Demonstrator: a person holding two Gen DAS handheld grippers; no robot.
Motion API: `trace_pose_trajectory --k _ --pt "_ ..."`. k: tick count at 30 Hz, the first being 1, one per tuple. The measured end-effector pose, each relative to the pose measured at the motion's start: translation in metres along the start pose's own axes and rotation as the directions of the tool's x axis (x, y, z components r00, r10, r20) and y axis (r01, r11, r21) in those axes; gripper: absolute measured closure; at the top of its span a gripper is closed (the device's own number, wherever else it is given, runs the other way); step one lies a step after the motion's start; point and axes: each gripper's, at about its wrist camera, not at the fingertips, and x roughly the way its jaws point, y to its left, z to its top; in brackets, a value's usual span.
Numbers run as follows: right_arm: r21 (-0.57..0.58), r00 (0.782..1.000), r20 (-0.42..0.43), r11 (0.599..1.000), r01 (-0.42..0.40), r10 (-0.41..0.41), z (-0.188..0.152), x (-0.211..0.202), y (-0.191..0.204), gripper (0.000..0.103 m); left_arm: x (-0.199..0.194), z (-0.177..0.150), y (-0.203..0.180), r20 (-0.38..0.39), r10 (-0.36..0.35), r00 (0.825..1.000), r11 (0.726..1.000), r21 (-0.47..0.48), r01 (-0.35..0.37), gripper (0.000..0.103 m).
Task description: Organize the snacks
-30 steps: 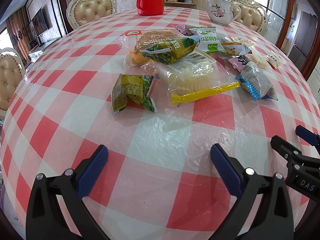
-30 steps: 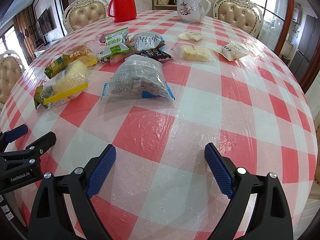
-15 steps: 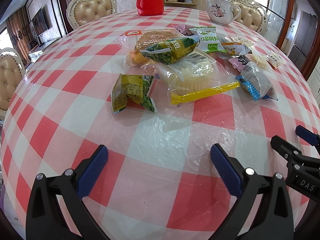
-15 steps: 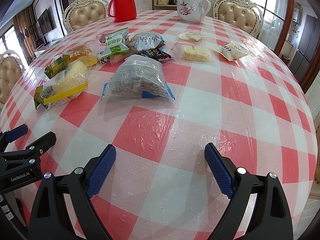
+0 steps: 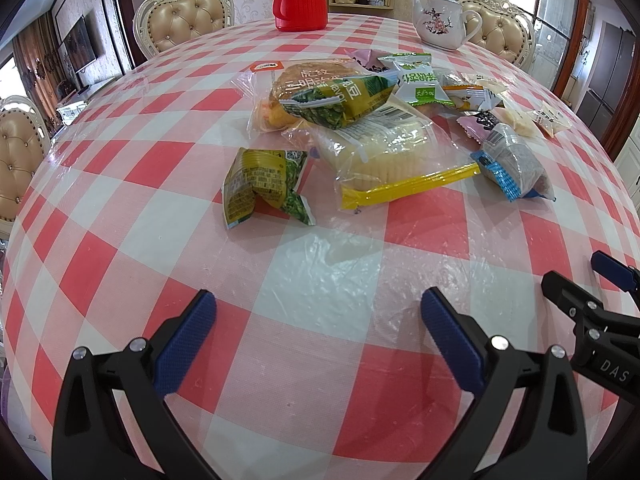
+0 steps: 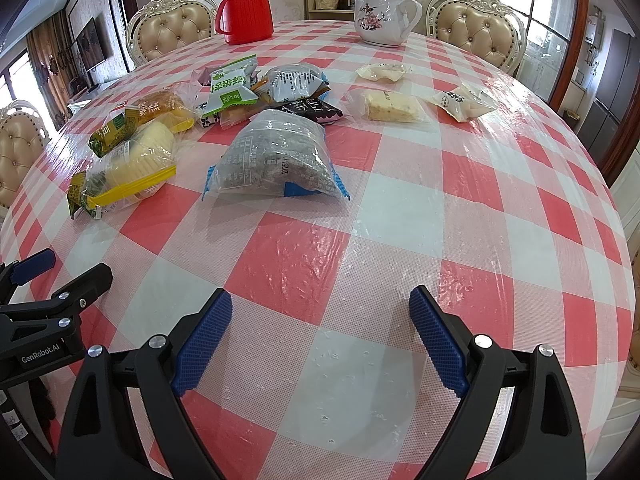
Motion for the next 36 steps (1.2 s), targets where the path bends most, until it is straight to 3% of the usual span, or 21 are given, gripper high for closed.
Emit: trace_pose_trajectory --k 27,32,36 --pt "-0.004 1.000 -0.001 1.000 -0.002 0.002 0.000 0.000 0.001 0.016 0.000 0.000 0.001 -0.007 0.000 1.000 1.000 0.001 0.000 0.001" --pt "-0.072 0.998 -0.036 0.996 -0.059 0.057 0.000 -0.002 -0.002 0.016 -0.003 -0.003 0.004 -0.029 -0.045 0.999 0.997 0.054 0.046 0.001" --pt "-0.031 0.989 -0.021 0.989 -0.145 0.144 0.007 -0.004 -0.021 0.016 -0.008 -0.005 0.014 -0.013 -0.092 0.996 0.995 0.029 0.093 0.001"
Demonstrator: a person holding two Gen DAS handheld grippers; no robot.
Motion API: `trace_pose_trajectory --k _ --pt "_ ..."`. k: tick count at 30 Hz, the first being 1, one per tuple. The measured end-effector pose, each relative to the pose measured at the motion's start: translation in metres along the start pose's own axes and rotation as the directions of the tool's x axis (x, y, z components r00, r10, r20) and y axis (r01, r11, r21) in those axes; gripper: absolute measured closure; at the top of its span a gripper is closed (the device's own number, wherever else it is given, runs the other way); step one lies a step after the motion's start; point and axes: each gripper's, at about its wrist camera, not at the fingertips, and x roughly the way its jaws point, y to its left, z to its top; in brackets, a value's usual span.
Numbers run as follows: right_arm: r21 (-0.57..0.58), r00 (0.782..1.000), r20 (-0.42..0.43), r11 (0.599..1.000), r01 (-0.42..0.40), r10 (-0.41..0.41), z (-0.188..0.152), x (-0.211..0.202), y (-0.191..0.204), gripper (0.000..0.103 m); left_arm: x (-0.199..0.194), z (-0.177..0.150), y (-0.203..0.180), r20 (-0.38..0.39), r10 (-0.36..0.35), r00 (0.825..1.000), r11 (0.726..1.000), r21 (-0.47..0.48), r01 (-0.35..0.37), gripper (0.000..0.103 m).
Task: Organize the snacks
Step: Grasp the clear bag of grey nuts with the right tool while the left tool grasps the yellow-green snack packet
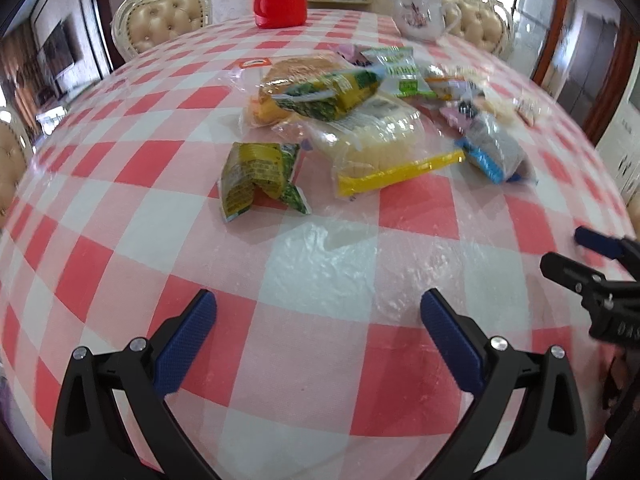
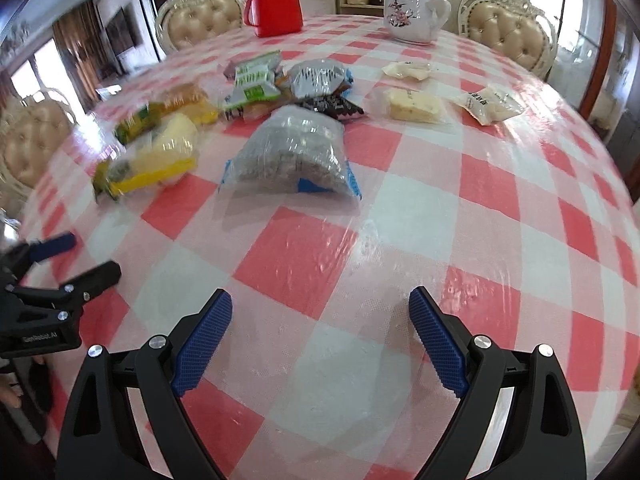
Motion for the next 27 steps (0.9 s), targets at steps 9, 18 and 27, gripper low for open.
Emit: trace_pose_trajectory --k 9,18,27 --pt "0.143 0.988 0.061 0.978 -0.151 0.143 0.065 0.024 0.000 0.016 -0.018 -0.005 0.038 0.095 -0.061 0.994 0.973 -0.214 0.080 0.001" --pt "0.000 0.997 0.002 0.997 0.073 -0.073 0.068 0.053 0.038 0.024 -0.023 0.004 0.047 0.130 -0.075 0.989 0.959 -0.261 0.107 0.001" --pt "0.023 0.994 0.107 1.000 0.014 -0.016 0.035 0.018 0.015 0.039 0.011 0.050 0.063 0.057 0.054 0.997 0.967 -0.253 -0.038 0.001"
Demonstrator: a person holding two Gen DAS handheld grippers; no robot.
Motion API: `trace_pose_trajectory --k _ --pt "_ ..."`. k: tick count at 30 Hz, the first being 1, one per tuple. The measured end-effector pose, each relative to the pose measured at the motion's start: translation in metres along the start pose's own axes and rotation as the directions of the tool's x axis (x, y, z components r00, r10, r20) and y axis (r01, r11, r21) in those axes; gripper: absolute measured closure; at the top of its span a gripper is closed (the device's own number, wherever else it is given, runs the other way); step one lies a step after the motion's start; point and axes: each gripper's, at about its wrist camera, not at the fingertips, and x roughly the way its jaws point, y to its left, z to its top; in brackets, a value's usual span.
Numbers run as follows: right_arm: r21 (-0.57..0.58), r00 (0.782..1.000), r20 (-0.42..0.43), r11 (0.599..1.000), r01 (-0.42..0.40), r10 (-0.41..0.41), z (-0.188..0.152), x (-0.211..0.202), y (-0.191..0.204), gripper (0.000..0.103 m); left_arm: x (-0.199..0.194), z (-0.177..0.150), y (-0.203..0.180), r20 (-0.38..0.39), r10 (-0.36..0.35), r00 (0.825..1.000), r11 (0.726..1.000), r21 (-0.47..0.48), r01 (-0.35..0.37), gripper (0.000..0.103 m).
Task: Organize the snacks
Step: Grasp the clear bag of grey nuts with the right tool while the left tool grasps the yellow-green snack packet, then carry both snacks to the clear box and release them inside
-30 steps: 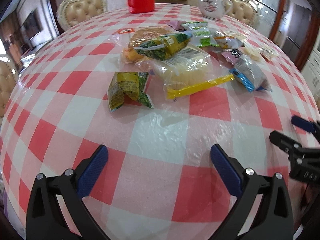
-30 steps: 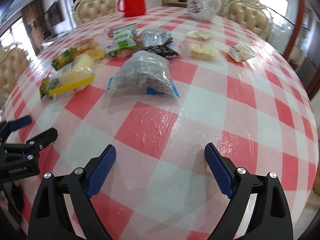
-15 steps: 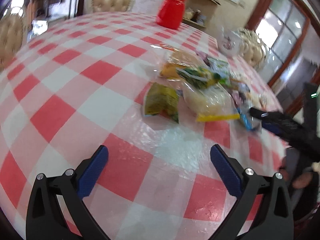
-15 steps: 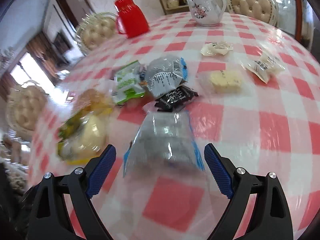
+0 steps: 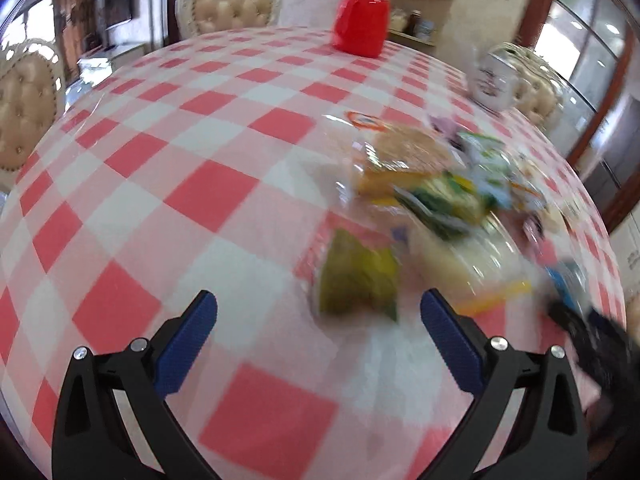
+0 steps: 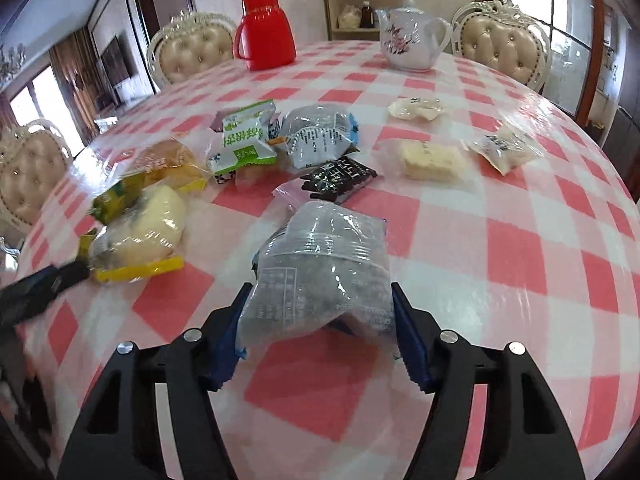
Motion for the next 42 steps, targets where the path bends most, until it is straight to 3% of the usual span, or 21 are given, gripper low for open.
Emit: trace_pose_trajectory --k 2,6,8,10,13,26,42 --pt "0.008 1.000 0.004 1.000 -0.011 0.011 0.000 -0.001 -0.002 0.039 0.010 0.008 0.002 -0.010 0.019 1.000 1.000 -0.013 -0.019 0.001" --pt "0.026 1.000 -0.006 0.999 -0.023 0.023 -0.001 0.001 -0.006 0.039 0.025 0.009 -0.015 -0.023 0.066 0.998 0.996 0.058 -0.065 0.003" --pt "0.033 1.000 -0.007 0.999 -0.030 0.030 -0.001 0.001 -0.007 0.039 0.026 0.007 -0.023 -0.006 0.093 0.996 0.991 0.095 -0.092 0.016" --pt "0.050 0.999 -0.001 0.998 -0.038 0.038 -0.002 0.000 -0.010 0.039 0.022 0.005 -0.024 0.025 0.124 0.992 0.986 0.109 -0.126 0.062" --pt "0.073 0.998 0.014 0.996 -0.058 0.057 -0.002 -0.003 -0.015 0.039 0.015 -0.002 -0.022 0.033 0.094 0.995 0.988 0.119 -0.098 0.068" --pt "0.105 0.997 0.036 0.992 -0.070 0.066 -0.005 -0.008 -0.021 0.039 -0.033 -0.051 -0.023 0.077 -0.005 0.997 0.997 0.082 -0.002 0.068" --pt "-0.078 0.998 0.005 0.995 -0.060 0.061 -0.070 -0.064 0.041 0.039 -0.076 -0.103 -0.040 0.064 -0.069 0.996 0.978 0.201 0.054 0.066"
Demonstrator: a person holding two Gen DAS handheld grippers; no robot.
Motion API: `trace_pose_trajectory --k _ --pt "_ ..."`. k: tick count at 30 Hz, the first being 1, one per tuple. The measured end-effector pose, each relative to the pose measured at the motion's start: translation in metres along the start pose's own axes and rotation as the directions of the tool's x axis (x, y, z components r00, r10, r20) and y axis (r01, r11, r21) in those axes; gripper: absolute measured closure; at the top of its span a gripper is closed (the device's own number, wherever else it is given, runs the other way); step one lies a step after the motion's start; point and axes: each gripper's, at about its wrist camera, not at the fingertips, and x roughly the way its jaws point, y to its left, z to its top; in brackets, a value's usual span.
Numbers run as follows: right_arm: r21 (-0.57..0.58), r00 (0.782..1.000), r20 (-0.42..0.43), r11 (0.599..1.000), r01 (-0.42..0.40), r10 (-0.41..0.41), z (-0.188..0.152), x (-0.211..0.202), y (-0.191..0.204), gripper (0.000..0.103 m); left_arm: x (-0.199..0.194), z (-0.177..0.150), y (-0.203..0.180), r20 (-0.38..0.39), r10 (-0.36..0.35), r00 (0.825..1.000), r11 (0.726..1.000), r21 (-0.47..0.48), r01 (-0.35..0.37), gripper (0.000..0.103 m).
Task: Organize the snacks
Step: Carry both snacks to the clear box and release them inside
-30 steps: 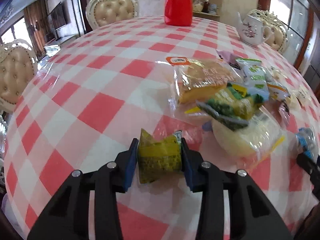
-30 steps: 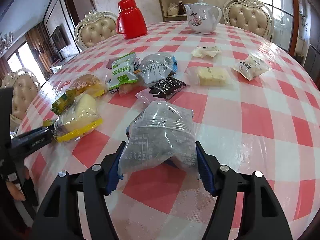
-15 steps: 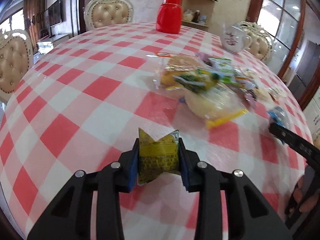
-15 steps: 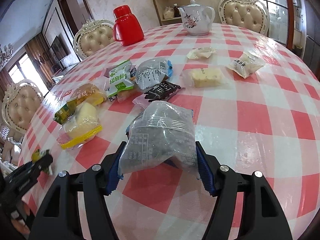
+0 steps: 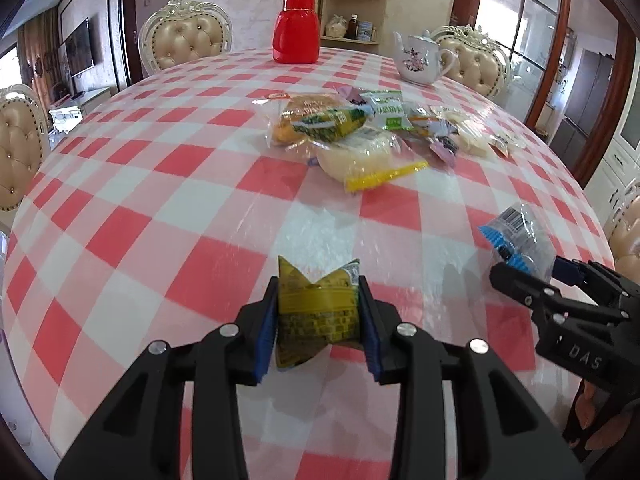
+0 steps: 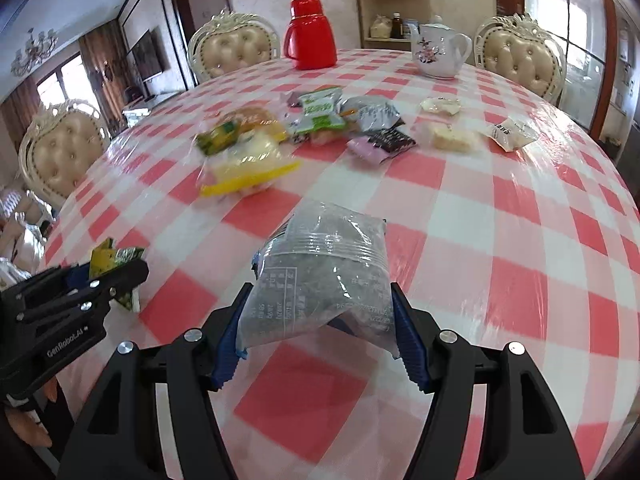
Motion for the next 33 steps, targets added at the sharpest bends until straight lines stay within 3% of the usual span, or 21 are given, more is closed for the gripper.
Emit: trace_pose_trajectory --k 12,22,33 --pt "-0.055 1.000 0.012 0.998 -0.004 0.005 -0.024 -0.026 0.032 0.039 -0.032 -0.028 0.012 0.002 0.000 1.000 0.999 0.034 0.000 0.065" --pt "-0.165 0.995 0.056 0.983 -0.074 0.085 -0.037 -0.050 0.087 0.039 -0.083 -0.055 0.036 0.026 0.004 1.000 0.998 0.056 -0.006 0.062" --pt "-0.299 0.983 0.035 0.940 -0.162 0.180 -0.053 -0.064 0.160 0.039 -0.113 -0.090 0.104 0.006 0.108 0.994 0.993 0.040 -0.108 0.062"
